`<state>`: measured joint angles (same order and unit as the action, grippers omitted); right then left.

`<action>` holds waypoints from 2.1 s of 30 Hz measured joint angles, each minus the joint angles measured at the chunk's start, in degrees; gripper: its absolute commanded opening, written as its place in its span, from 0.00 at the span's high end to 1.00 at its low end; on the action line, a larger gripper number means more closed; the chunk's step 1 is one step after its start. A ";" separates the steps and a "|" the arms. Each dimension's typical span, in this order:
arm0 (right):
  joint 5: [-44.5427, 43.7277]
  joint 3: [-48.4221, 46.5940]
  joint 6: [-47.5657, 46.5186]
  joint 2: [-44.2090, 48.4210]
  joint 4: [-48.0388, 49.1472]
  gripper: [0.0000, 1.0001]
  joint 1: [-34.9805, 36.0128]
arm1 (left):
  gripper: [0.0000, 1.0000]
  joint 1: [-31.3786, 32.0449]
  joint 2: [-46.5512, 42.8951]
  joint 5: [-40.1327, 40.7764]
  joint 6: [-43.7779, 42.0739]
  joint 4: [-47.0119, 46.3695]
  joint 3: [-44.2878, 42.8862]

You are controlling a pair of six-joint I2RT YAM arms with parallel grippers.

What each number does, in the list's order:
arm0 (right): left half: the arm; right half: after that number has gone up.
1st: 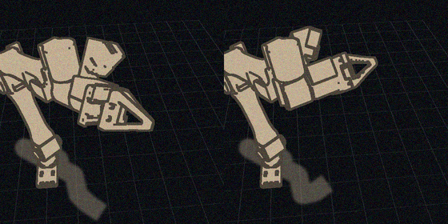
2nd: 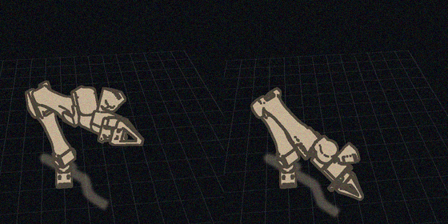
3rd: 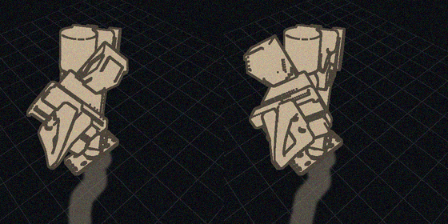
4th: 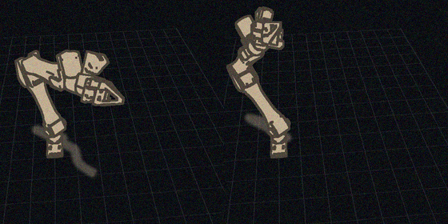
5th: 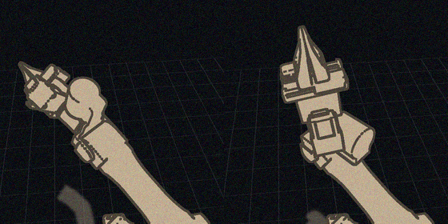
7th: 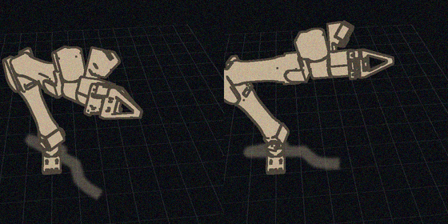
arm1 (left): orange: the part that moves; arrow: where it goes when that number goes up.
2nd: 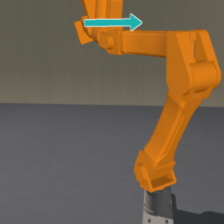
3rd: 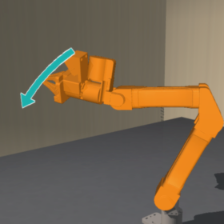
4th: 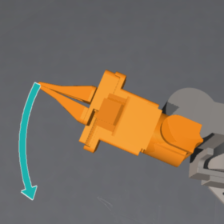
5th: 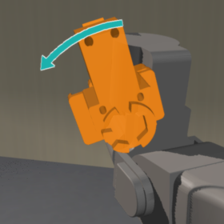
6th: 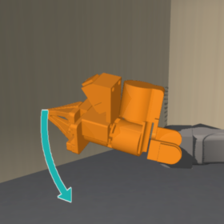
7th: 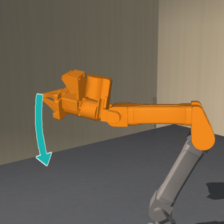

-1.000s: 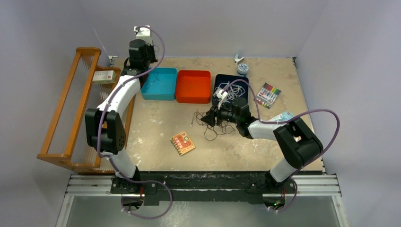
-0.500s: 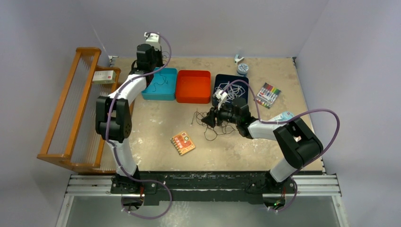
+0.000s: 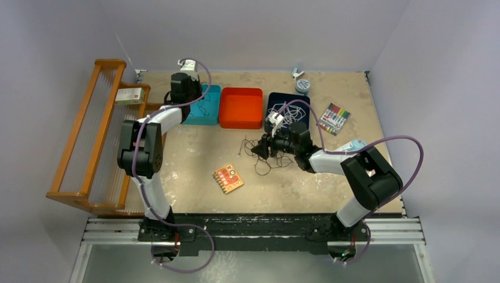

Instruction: Untangle the cables

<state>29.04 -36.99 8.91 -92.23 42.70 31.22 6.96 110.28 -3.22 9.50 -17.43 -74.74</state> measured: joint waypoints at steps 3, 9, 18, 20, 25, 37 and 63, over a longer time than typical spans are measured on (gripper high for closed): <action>0.02 0.00 0.02 0.00 0.04 0.44 0.00 | 1.00 0.00 -0.28 0.37 1.33 -0.24 2.62; -1.03 1.55 0.42 0.92 0.63 0.39 0.02 | 1.00 0.00 -1.25 2.84 3.48 -0.35 3.89; -3.41 3.43 0.68 4.59 0.74 0.38 0.02 | 1.00 0.00 -1.99 5.84 6.27 0.35 4.15; -3.96 3.43 0.70 4.66 0.74 0.38 0.02 | 1.00 0.00 -1.99 6.51 6.67 1.07 4.15; -4.15 3.67 0.70 4.92 0.66 0.38 0.02 | 1.00 0.00 -1.44 7.10 7.98 3.21 3.72; -4.52 3.80 0.70 6.10 0.46 0.37 0.02 | 0.98 -0.04 3.34 8.24 9.51 9.53 0.00; -6.56 3.89 0.68 9.16 0.39 0.36 0.02 | 0.47 -0.07 -3.37 9.64 11.52 10.84 -1.11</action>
<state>22.48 -33.10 9.58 -83.07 43.09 31.24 6.90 106.91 6.42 21.02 -6.59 -75.85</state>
